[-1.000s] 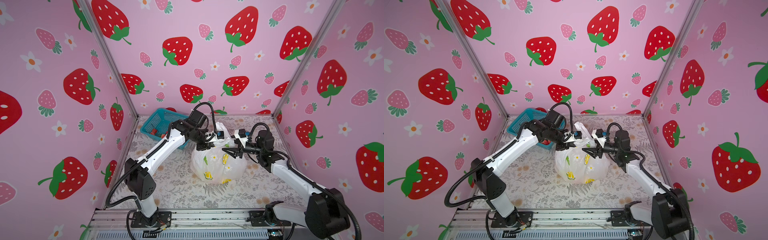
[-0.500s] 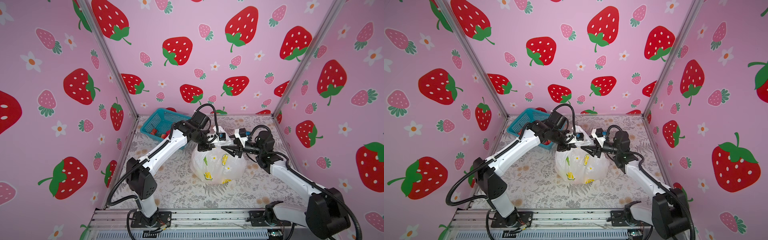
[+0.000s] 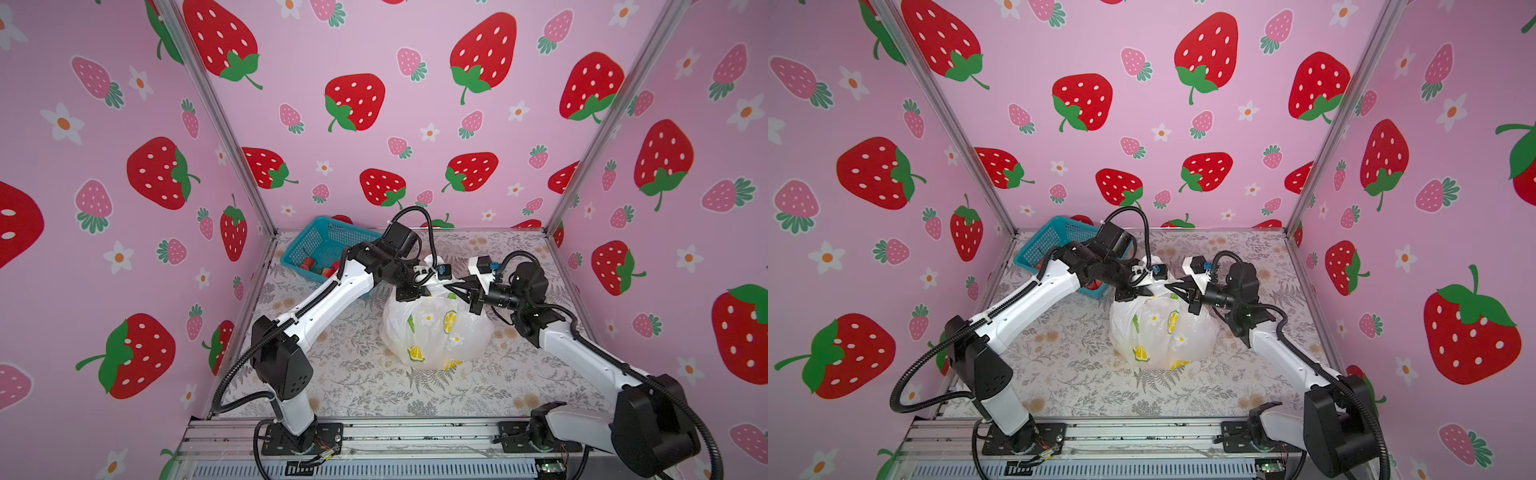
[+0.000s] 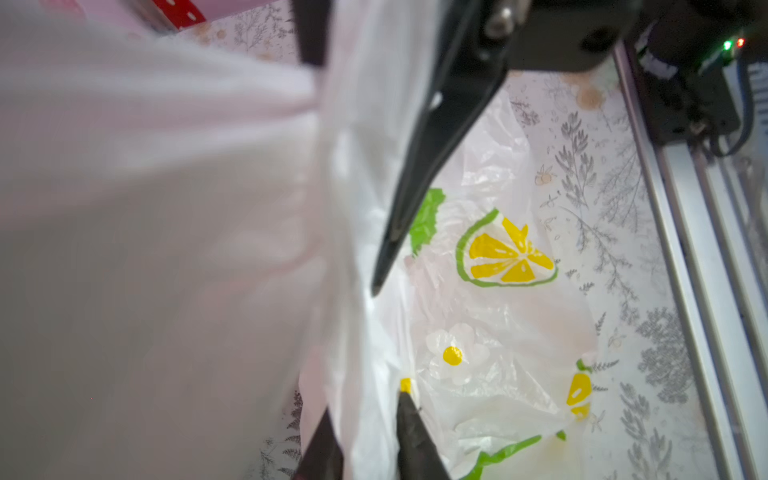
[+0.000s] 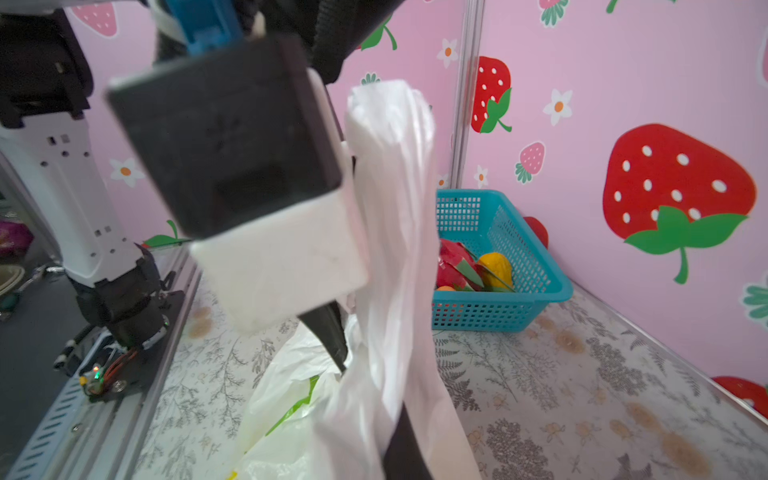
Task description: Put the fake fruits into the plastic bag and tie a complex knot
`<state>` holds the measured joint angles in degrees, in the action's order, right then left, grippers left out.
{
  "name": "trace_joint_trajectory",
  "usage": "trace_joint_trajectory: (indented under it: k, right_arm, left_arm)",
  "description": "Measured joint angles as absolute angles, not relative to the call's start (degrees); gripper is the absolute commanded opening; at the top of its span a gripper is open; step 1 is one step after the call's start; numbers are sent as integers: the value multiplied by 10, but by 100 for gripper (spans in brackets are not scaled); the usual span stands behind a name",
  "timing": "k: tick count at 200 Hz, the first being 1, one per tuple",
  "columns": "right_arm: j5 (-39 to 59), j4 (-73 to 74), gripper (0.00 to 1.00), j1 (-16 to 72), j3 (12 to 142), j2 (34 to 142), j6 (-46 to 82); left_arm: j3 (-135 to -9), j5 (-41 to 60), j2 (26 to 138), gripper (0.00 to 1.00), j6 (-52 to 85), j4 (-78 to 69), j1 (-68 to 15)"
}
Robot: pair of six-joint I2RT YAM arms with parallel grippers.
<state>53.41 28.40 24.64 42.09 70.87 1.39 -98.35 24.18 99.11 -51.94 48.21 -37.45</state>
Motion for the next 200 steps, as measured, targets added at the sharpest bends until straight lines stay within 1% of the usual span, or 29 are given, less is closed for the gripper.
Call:
trace_joint_trajectory:
  k: [10, 19, 44, 62, 77, 118, 127, 150, 181, 200]
  right_arm:
    - [529, 282, 0, 246, 419, 709, 13]
    - [525, 281, 0, 246, 418, 708, 13]
    - [523, 279, 0, 246, 417, 707, 15]
    - [525, 279, 0, 249, 417, 705, 15]
    - [529, 279, 0, 253, 417, 702, 16]
    - [546, 274, 0, 269, 416, 700, 13]
    - [548, 269, 0, 272, 416, 700, 11]
    - [547, 252, 0, 275, 416, 700, 3]
    - [540, 241, 0, 276, 416, 700, -1]
    - [533, 239, 0, 276, 416, 700, 0]
  left_arm:
    - [-960, 253, 974, 50, -512, 465, -369]
    - [-935, 272, 952, 56, -496, 451, -362]
    - [-865, 328, 883, 67, -455, 391, -329]
    - [-835, 382, 848, 71, -404, 340, -299]
    - [-831, 417, 844, 73, -364, 302, -278]
    - [-872, 488, 894, 75, -305, 269, -269]
    - [-883, 503, 904, 74, -300, 269, -271]
    - [-899, 533, 915, 66, -294, 269, -274]
    - [-902, 555, 914, 48, -296, 269, -280]
    - [-902, 557, 914, 33, -299, 270, -281]
